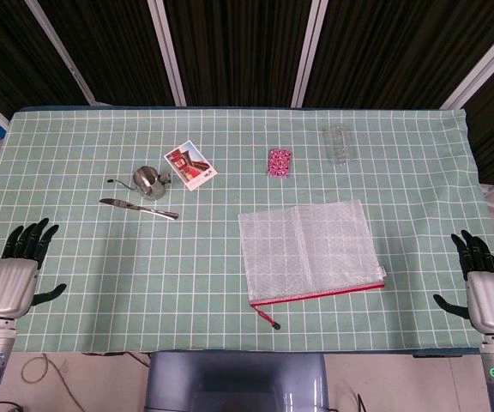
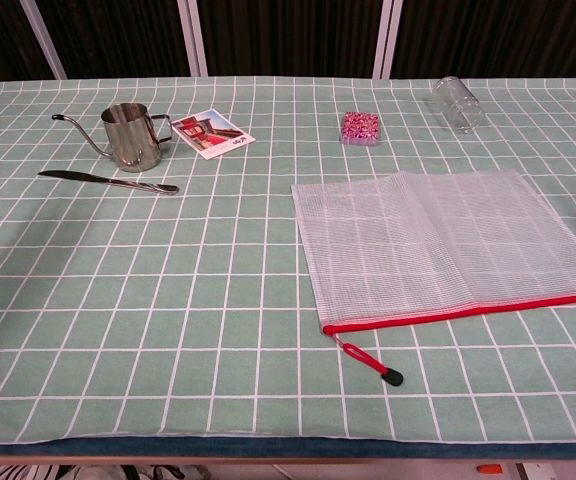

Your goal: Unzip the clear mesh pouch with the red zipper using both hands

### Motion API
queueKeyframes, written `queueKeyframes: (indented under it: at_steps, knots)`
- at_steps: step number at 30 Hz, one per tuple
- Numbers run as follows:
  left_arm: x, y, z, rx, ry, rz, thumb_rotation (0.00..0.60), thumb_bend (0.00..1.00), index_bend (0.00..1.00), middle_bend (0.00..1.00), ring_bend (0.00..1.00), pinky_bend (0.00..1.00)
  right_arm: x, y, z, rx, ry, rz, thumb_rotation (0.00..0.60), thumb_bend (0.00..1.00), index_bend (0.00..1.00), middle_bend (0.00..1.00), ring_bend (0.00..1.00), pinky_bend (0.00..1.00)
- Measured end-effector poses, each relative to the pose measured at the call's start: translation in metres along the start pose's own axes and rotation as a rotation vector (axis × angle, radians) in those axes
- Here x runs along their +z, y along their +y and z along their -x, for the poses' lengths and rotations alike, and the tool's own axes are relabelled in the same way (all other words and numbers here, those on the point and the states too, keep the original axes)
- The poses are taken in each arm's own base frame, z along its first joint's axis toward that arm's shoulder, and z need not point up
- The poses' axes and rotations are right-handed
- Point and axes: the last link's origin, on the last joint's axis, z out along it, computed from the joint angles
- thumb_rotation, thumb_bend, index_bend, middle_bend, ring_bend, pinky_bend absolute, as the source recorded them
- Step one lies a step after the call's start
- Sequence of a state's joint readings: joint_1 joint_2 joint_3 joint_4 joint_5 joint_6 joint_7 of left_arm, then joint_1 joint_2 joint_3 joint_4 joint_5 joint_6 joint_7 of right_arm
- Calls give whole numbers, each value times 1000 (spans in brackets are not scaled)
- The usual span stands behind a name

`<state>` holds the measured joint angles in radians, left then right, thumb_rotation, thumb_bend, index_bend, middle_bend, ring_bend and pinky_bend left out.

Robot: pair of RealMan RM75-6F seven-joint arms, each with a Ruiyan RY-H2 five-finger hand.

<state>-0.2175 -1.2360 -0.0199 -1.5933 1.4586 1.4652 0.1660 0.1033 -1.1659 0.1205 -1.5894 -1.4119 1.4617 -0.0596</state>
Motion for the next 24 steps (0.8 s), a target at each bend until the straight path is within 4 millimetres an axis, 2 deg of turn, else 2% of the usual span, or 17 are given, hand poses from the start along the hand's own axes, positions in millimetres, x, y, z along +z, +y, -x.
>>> queueKeyframes:
  at_steps: [15, 18, 20, 24]
  knots:
    - [0, -1, -1, -18, 0, -2, 600, 74, 0, 0, 0, 0, 1, -11, -5, 7, 4, -60, 600, 100, 0, 10, 5, 215]
    - [1, -1, -1, -25, -3, -4, 600, 74, 0, 0, 0, 0, 7, -21, -11, 22, 21, -105, 600, 100, 0, 113, 100, 256]
    - [1, -1, -1, -33, -6, -5, 600, 74, 0, 0, 0, 0, 12, -30, -14, 39, 27, -140, 600, 99, 0, 250, 231, 354]
    - [2, -2, -1, -38, -10, -5, 600, 74, 0, 0, 0, 0, 25, -63, -22, 93, 25, -242, 600, 103, 13, 497, 491, 571]
